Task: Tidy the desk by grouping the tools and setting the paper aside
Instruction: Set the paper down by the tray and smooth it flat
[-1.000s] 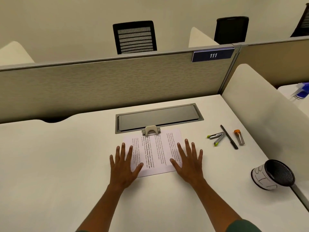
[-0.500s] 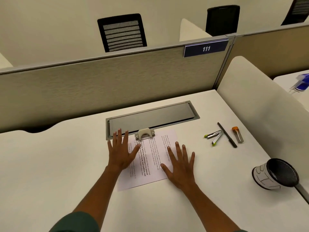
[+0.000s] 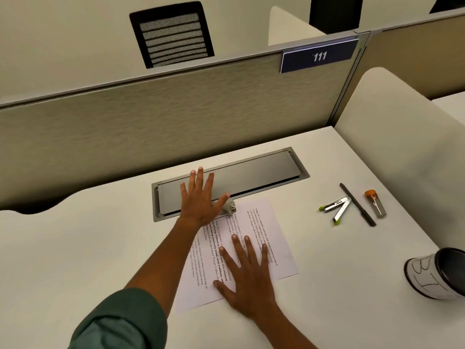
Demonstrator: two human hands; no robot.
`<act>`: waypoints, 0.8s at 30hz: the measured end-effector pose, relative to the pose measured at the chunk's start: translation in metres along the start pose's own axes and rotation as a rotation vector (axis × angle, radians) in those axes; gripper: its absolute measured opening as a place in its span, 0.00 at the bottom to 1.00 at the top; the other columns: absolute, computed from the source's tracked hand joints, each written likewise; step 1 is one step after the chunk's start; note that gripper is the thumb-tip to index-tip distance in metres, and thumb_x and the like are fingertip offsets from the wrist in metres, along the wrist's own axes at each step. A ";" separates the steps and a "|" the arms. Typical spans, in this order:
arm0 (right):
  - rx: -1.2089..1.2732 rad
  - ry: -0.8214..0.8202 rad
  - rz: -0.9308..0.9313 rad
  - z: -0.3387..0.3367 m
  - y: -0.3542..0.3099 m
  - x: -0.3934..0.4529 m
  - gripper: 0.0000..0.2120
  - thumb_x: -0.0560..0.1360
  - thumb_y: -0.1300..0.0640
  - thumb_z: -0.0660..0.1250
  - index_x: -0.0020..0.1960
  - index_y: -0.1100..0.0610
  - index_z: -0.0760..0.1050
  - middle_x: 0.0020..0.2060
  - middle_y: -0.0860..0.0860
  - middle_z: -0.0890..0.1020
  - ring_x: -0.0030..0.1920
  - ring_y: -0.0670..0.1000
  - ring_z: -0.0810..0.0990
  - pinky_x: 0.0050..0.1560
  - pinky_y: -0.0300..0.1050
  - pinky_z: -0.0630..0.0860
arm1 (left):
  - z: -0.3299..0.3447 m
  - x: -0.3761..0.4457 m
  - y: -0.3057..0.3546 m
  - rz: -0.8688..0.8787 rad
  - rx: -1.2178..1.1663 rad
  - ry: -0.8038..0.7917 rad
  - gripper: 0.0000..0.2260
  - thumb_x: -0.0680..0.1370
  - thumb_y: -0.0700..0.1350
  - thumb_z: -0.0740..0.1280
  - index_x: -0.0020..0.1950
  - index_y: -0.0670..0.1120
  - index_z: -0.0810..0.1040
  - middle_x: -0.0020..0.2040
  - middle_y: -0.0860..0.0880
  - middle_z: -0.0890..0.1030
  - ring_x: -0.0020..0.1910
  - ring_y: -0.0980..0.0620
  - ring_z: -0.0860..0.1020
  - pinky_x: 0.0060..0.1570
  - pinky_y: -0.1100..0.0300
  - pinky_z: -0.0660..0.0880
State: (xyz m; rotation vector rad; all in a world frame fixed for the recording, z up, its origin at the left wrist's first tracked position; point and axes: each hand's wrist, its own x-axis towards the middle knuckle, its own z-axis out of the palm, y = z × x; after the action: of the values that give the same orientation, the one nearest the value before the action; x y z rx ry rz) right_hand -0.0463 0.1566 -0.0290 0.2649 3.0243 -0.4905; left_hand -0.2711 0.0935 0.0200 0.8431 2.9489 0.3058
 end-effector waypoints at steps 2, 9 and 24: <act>0.004 0.002 0.004 -0.001 0.000 0.000 0.36 0.73 0.27 0.49 0.76 0.42 0.57 0.78 0.51 0.53 0.77 0.58 0.51 0.69 0.72 0.53 | 0.003 0.011 -0.001 -0.010 -0.016 0.002 0.42 0.71 0.74 0.41 0.80 0.51 0.49 0.80 0.44 0.44 0.79 0.43 0.41 0.74 0.38 0.42; 0.014 -0.011 0.018 0.000 -0.001 0.003 0.38 0.71 0.25 0.49 0.76 0.41 0.55 0.78 0.50 0.52 0.77 0.58 0.52 0.69 0.73 0.53 | 0.017 0.044 0.000 -0.034 -0.029 -0.001 0.40 0.73 0.72 0.45 0.80 0.51 0.49 0.80 0.44 0.44 0.79 0.43 0.41 0.74 0.38 0.41; 0.010 -0.040 0.028 0.000 -0.002 0.006 0.39 0.70 0.24 0.50 0.76 0.42 0.55 0.78 0.51 0.54 0.77 0.59 0.54 0.67 0.74 0.55 | 0.033 0.054 0.013 -0.051 -0.003 -0.049 0.42 0.71 0.75 0.44 0.80 0.53 0.49 0.81 0.45 0.45 0.79 0.42 0.42 0.74 0.35 0.42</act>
State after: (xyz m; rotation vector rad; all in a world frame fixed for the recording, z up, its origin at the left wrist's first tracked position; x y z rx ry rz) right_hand -0.0528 0.1562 -0.0288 0.2935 2.9762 -0.5032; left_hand -0.3063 0.1386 -0.0103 0.7617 2.9186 0.2825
